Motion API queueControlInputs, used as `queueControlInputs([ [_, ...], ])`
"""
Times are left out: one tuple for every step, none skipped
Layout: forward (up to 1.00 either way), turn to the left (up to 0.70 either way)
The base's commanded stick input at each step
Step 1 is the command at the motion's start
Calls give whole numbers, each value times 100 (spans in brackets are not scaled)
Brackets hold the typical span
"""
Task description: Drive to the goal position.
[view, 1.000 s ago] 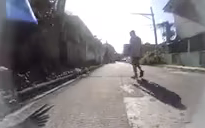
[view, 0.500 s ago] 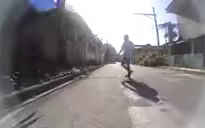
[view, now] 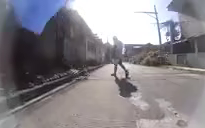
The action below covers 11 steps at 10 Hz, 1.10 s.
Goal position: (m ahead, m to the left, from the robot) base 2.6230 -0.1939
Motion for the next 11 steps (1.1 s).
queueControlInputs([
  [70,0],
  [70,0],
  [70,0],
  [70,0],
  [70,0],
  [70,0],
  [70,0],
  [70,0],
  [70,-1],
  [70,-2],
  [70,-3],
])
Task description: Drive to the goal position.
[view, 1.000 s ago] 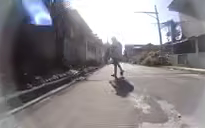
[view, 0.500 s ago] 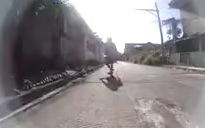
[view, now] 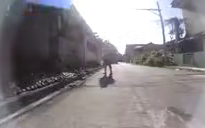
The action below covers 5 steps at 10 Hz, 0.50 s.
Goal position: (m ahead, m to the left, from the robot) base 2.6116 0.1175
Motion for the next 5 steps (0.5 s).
queueControlInputs([
  [70,-19],
  [70,-35],
  [70,-35],
  [70,-35],
  [70,-35],
])
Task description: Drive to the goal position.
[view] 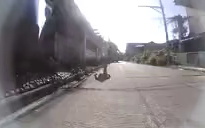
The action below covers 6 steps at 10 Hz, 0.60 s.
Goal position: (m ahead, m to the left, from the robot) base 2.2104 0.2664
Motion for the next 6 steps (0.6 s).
queueControlInputs([
  [70,-35],
  [70,-35],
  [70,-35],
  [70,-29],
  [70,-25],
  [70,-21],
])
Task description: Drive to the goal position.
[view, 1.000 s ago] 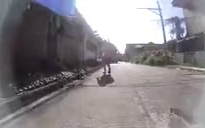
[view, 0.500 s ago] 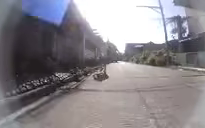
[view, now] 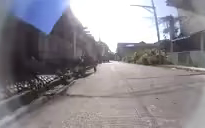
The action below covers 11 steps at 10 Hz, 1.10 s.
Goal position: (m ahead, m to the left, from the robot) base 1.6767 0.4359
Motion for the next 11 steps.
queueControlInputs([
  [70,-17],
  [70,-13],
  [70,-9],
  [70,-5],
  [70,-1],
  [70,0],
  [70,0],
  [70,0],
  [70,0],
  [70,0],
  [70,0],
])
